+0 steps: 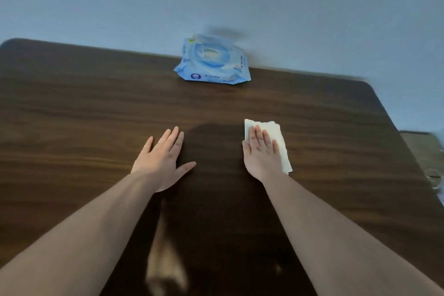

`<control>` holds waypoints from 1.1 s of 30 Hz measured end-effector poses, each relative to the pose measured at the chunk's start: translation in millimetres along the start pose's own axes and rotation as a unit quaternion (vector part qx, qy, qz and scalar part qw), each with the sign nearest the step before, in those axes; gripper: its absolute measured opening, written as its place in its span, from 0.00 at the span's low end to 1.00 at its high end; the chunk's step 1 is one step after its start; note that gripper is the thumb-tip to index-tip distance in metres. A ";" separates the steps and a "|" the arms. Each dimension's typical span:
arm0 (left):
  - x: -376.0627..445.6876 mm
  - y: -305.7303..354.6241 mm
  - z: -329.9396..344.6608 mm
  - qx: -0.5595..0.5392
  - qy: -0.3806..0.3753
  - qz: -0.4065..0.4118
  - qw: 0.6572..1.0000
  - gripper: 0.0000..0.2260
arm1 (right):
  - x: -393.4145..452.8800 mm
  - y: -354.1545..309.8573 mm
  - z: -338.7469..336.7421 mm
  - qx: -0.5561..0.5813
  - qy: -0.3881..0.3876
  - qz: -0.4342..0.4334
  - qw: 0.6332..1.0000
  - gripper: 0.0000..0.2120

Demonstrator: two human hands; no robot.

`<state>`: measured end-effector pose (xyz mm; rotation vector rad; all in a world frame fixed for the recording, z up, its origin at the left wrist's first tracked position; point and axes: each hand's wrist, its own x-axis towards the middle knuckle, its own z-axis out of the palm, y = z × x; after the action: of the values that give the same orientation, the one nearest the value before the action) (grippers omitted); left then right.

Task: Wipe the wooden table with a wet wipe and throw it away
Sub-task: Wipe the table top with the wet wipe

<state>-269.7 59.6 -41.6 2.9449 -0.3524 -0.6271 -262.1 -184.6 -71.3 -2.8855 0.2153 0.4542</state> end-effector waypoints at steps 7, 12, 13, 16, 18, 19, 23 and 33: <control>-72.3 -138.4 19.7 -0.046 0.019 -0.144 0.988 0.41 | 3.4 -154.1 26.4 -0.030 -0.043 -0.129 0.990 0.26; -124.6 -220.4 21.1 -0.044 0.024 -0.230 0.972 0.42 | -7.5 -250.6 51.1 -0.036 -0.039 -0.199 0.979 0.26; -136.9 -236.4 22.1 -0.043 0.023 -0.247 0.968 0.42 | -11.7 -272.6 57.0 -0.036 -0.040 -0.218 0.975 0.25; -167.8 -274.4 30.9 -0.065 0.013 -0.294 0.953 0.46 | -23.3 -330.3 74.4 -0.033 -0.041 -0.263 0.963 0.26; -178.4 -285.7 36.9 -0.088 0.016 -0.306 0.948 0.47 | -27.7 -363.5 84.6 -0.039 -0.040 -0.279 0.959 0.26; -179.2 -288.2 38.9 -0.097 0.022 -0.308 0.946 0.47 | -28.9 -378.7 88.8 -0.044 -0.039 -0.287 0.956 0.26; -172.6 -292.0 43.8 -0.092 0.060 -0.311 0.944 0.46 | -31.4 -436.4 103.2 -0.062 -0.042 -0.329 0.941 0.26; -174.8 -297.4 53.6 -0.068 0.082 -0.282 0.953 0.50 | -65.0 -523.3 129.5 -0.038 -0.094 -0.415 0.904 0.25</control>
<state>-386.8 387.4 -68.5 2.9208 0.5469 -0.4251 -268.4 358.4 -74.1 -2.6313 -1.0347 0.5524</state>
